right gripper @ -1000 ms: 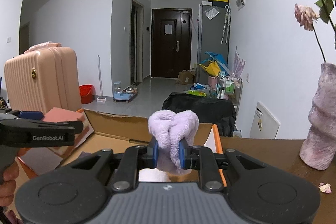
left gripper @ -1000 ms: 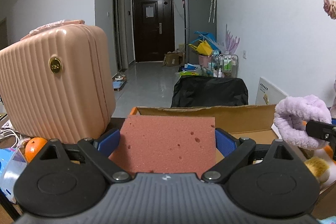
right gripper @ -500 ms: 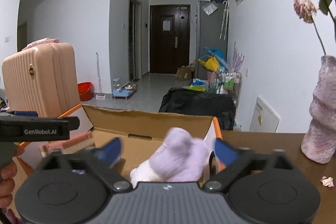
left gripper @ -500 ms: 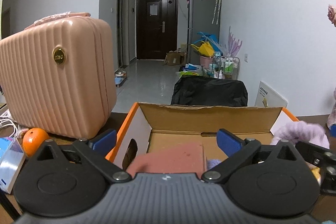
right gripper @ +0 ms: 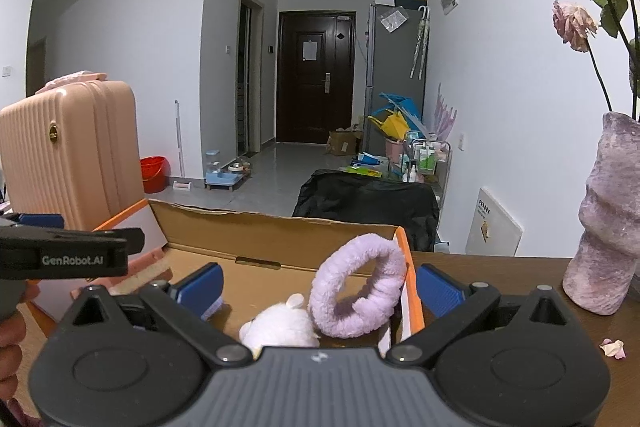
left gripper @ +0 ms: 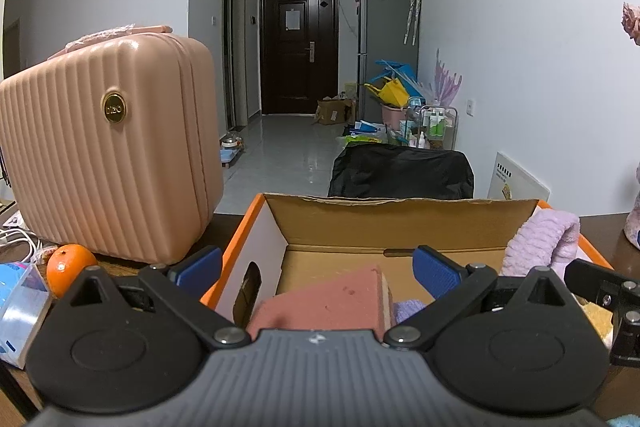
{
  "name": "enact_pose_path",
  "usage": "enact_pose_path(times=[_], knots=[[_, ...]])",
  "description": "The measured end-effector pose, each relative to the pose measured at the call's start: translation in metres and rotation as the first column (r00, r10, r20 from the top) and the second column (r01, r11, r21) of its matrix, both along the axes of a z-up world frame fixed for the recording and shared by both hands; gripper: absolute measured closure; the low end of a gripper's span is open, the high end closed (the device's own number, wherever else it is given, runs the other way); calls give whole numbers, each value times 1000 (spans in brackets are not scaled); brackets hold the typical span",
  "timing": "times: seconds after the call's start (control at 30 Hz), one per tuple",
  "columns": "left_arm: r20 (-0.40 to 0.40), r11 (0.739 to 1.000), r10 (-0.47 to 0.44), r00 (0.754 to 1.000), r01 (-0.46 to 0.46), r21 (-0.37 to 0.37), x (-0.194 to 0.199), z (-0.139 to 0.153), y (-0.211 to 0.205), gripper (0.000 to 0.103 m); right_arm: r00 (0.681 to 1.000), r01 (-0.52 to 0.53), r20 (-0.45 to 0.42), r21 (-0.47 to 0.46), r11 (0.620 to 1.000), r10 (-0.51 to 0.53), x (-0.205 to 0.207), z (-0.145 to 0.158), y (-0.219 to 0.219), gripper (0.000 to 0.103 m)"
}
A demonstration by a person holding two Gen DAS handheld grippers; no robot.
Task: Organize soft objects
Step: 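Open left tool dropping the sponge while right tool releases the hair band into the box, then withdraw both tools from the box back toward the remaining items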
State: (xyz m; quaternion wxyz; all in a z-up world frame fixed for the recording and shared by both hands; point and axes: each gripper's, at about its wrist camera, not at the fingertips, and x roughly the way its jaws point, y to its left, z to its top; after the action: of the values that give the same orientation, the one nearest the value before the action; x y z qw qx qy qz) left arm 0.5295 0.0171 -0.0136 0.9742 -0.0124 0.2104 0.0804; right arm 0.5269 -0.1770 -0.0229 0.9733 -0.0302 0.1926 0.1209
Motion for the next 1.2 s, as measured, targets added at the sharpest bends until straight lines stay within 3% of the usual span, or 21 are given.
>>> enact_pose_path(times=[0.6,1.2], knots=[[82,997,-37,996,32,64,-53,15,0,0,999,14,49,-9,1000,-13,-47,13,-11,0],[118,996,-81,990,75,58,-128,19,5,0,997,1,75,-29,1000,1,-119,12,-18,0]])
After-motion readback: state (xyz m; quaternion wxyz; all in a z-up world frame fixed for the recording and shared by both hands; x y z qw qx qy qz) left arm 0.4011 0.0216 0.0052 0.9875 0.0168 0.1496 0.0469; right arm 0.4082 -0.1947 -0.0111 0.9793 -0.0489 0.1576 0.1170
